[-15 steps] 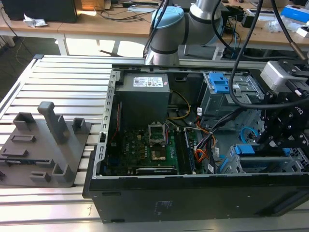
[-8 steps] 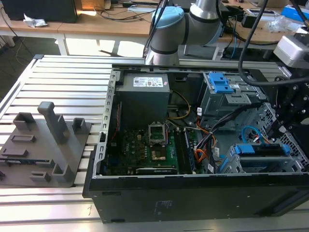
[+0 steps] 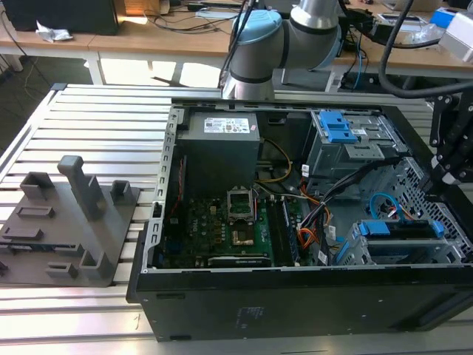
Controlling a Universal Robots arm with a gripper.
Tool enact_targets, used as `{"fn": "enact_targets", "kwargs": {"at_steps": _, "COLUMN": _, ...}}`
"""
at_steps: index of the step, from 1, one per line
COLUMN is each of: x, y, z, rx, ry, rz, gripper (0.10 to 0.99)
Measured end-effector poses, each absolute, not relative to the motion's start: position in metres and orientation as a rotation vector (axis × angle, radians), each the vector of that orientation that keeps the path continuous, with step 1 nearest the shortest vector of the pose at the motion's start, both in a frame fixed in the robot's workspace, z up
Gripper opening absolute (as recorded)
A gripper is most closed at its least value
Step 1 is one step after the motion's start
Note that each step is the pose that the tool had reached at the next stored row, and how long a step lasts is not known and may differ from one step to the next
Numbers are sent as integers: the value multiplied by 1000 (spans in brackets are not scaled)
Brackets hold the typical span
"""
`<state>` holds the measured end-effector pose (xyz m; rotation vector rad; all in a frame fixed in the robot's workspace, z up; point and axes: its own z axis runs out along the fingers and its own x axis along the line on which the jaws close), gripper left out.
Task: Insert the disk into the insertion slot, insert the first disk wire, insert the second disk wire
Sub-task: 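Insert the second disk wire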
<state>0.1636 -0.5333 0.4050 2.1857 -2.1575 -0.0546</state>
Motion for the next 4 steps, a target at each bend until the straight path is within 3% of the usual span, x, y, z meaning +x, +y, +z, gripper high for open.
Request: {"fn": "enact_targets", "kwargs": {"at_steps": 4, "x": 164, "y": -533, "z": 405, "rx": 2186, "ry": -2158, "rz": -55, "gripper": 106}}
